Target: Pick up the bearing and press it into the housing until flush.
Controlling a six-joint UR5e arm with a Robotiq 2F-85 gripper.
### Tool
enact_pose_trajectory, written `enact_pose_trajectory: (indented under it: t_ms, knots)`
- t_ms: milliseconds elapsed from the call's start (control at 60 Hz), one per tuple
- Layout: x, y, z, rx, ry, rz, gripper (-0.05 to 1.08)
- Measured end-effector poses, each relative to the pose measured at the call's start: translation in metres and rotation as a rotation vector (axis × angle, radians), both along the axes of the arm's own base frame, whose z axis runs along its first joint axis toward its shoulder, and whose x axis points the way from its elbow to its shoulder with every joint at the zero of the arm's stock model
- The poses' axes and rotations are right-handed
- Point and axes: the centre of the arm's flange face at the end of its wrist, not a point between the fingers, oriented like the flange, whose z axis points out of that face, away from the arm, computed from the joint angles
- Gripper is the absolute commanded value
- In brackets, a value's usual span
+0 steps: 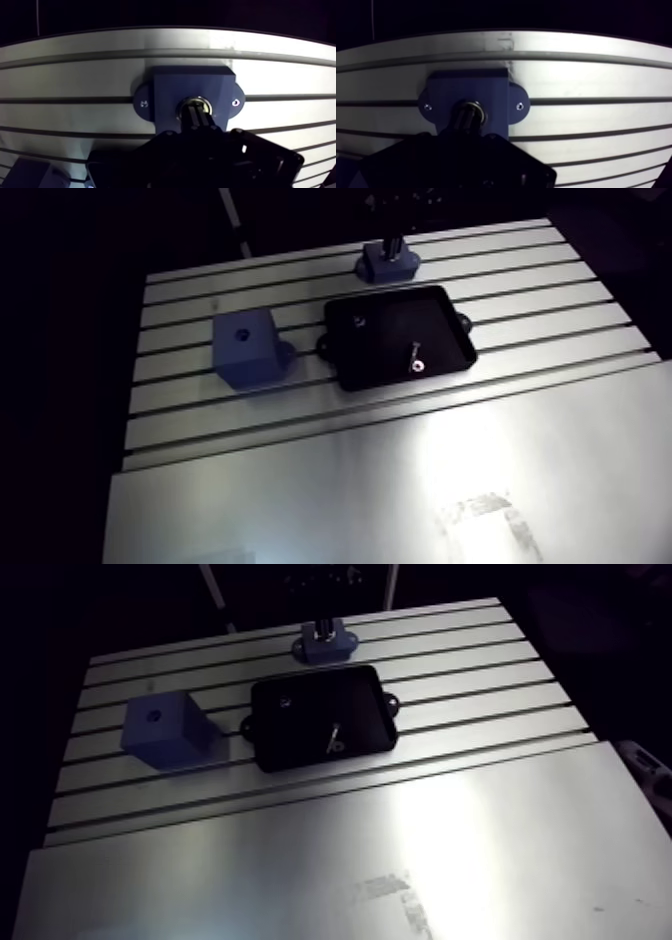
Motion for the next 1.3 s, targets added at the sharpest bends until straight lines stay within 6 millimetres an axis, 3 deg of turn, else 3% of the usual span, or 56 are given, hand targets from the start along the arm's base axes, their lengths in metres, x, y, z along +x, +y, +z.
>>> enact_pose_trajectory:
  t_ms: [1300]
  knots:
    - [0.0012,-0.0010,-0.0024,0.000,0.001,0.003,1.08]
